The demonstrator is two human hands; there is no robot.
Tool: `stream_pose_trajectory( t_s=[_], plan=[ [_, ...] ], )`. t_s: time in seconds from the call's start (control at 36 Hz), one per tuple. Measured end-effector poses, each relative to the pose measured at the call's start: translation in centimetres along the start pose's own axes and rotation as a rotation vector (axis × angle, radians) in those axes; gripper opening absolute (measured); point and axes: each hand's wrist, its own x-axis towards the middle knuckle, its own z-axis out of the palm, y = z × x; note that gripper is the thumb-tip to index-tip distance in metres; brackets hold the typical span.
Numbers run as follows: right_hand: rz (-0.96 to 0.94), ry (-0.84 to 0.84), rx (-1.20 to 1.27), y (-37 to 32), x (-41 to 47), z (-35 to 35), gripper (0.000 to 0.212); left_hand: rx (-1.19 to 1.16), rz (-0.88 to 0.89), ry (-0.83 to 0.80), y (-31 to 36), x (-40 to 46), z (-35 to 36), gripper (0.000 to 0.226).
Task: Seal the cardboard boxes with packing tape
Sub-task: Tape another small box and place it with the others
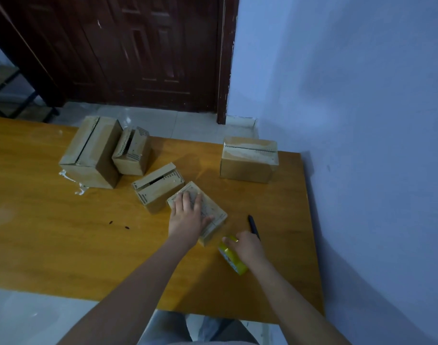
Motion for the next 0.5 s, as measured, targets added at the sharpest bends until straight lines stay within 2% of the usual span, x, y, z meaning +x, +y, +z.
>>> stream_pose_trajectory(
  t_s=[0.11, 0.25, 0.33, 0.44, 0.5],
  plan=[
    [-0.016, -0.064, 0.081, -0.3, -0.2, 0.1, 0.044, -0.03, -0.001, 0.064, 0.2, 0.1, -0.5, 0.068],
    [-0.057, -0.007, 0.149, 0.5, -0.3, 1.2, 0.051, -0.08, 0.188, 0.228, 1.2, -0.3, 0.2, 0.038],
    [-0.086, 0.02, 0.212, 0.6, -0.9, 1.6, 0.061, -0.159, 0.193, 0.275, 1.7, -1.0, 0.8, 0.015],
    [-0.093, 0.013, 0.329, 0.7, -1.2, 1.8, 0.053, -0.068, 0.225, 0.187, 2.2, -2.6, 2.0, 0.06],
    [-0.094, 0.003, 0.375, 0.9, -1.2, 1.7, 0.053, -0.023, 0.227, 0.16, 2.2, -3.1, 2.6, 0.074]
  ],
)
